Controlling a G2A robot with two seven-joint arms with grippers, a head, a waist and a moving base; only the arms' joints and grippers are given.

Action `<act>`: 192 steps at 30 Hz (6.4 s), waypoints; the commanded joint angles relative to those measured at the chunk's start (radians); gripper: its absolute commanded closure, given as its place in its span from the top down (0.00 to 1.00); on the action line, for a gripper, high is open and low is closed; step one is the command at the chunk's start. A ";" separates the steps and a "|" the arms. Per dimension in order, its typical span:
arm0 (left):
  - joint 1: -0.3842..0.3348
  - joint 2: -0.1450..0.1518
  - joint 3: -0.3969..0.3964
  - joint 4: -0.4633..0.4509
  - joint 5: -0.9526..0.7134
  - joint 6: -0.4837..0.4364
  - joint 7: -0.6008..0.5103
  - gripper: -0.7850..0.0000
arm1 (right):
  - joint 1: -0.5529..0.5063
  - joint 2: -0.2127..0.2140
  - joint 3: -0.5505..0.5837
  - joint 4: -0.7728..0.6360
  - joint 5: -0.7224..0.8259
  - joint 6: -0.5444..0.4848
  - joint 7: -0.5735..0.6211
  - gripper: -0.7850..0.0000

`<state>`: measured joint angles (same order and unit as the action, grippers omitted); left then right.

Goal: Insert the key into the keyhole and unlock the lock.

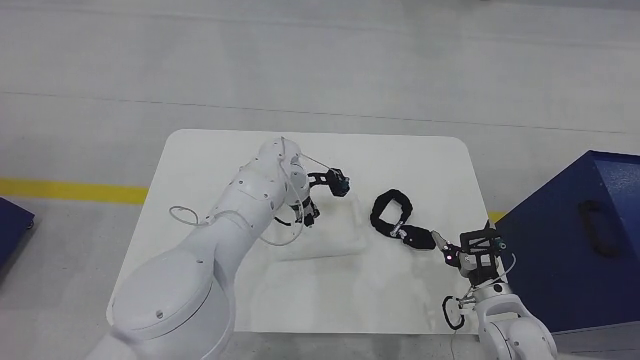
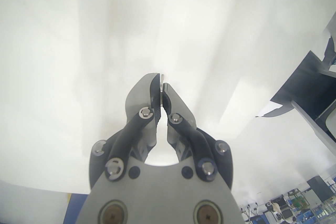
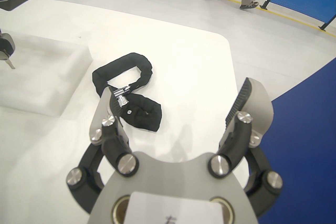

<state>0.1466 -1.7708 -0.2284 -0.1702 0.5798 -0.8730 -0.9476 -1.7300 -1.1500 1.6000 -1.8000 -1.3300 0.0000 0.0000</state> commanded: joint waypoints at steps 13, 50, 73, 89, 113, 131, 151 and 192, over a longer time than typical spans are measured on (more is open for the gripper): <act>-0.014 0.041 0.004 0.058 0.002 -0.063 0.063 0.00 | 0.000 0.000 0.000 0.000 0.000 0.000 0.000 1.00; 0.110 0.383 -0.113 -0.427 0.019 -0.139 1.049 0.00 | 0.000 0.000 0.000 0.000 0.000 0.000 0.000 1.00; 0.276 0.585 -0.207 -0.721 0.187 -0.139 1.371 0.00 | 0.425 0.047 0.093 0.154 0.535 -0.440 0.989 1.00; 0.276 0.585 -0.207 -0.721 0.187 -0.139 1.371 0.00 | 0.782 0.042 -0.084 0.526 0.915 -0.299 1.521 1.00; 0.276 0.585 -0.207 -0.721 0.187 -0.139 1.371 0.00 | 1.271 -0.022 -0.642 1.108 0.974 0.326 1.427 0.75; 0.276 0.585 -0.207 -0.721 0.187 -0.139 1.371 0.00 | 1.331 -0.127 -0.760 1.326 0.999 0.333 1.206 0.47; 0.276 0.585 -0.207 -0.721 0.187 -0.139 1.371 0.00 | 1.376 -0.188 -0.783 1.495 1.055 0.265 1.235 0.00; 0.276 0.585 -0.207 -0.721 0.187 -0.139 1.371 0.00 | 1.306 -0.078 -0.564 1.586 1.632 0.068 1.521 0.00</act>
<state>0.4221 -1.1862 -0.4354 -0.8916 0.7668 -1.0123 0.4237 -0.4177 -1.2302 1.0289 -0.2077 0.2864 0.0588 1.5264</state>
